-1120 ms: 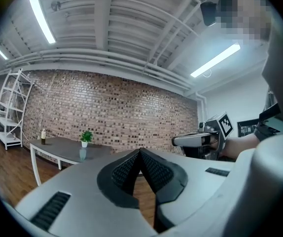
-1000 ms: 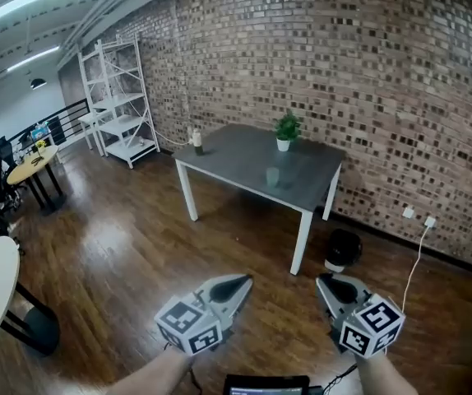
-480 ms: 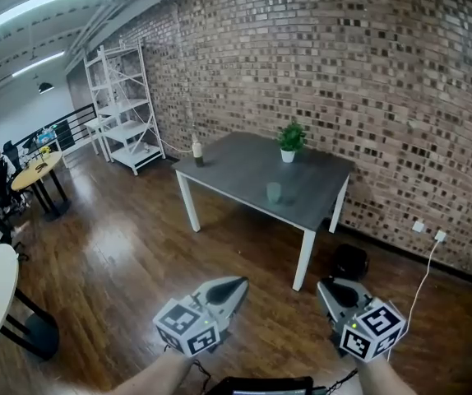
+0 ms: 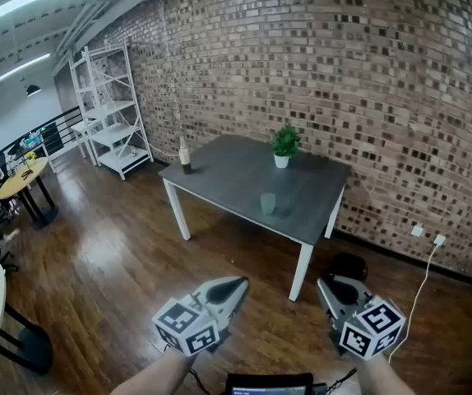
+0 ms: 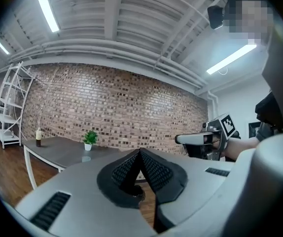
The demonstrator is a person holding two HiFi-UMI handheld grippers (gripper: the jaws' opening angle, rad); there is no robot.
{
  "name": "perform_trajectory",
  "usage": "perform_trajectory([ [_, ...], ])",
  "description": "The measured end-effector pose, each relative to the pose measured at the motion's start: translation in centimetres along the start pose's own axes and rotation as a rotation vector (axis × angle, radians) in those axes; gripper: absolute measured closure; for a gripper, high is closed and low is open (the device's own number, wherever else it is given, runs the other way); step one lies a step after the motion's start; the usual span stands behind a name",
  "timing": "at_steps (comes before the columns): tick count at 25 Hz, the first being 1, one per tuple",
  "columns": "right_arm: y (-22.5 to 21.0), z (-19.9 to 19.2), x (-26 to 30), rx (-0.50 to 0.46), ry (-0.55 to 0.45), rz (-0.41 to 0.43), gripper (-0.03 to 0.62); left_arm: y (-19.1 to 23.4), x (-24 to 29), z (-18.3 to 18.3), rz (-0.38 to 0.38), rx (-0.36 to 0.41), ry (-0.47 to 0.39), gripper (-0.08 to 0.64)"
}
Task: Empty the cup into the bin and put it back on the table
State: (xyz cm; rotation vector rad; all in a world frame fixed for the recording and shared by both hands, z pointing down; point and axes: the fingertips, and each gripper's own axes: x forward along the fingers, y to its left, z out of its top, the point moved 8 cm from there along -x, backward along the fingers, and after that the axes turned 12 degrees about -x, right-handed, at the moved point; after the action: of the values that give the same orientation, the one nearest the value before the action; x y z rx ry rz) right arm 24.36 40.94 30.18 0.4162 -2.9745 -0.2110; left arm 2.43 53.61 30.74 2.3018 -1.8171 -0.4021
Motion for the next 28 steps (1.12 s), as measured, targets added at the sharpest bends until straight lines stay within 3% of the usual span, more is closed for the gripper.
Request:
perform_trajectory([
  [6, -2.1, 0.0, 5.3, 0.019, 0.017, -0.026, 0.591, 5.4, 2.1, 2.0, -0.011, 0.009, 0.000, 0.555],
  [13, -3.8, -0.2, 10.6, 0.026, 0.047, -0.066, 0.591, 10.3, 3.8, 2.9, -0.076, 0.011, 0.040, 0.555],
  [19, -6.6, -1.1, 13.8, 0.031, 0.067, -0.048, 0.591, 13.4, 7.7, 2.7, -0.065, -0.034, 0.038, 0.555],
  [25, -10.4, -1.1, 17.3, 0.004, 0.052, 0.031, 0.591, 16.2, 11.8, 2.7, -0.029, -0.090, 0.019, 0.555],
  [28, -13.1, -1.0, 18.8, -0.002, 0.020, -0.002, 0.591, 17.8, 13.9, 3.1, 0.017, -0.056, 0.025, 0.555],
])
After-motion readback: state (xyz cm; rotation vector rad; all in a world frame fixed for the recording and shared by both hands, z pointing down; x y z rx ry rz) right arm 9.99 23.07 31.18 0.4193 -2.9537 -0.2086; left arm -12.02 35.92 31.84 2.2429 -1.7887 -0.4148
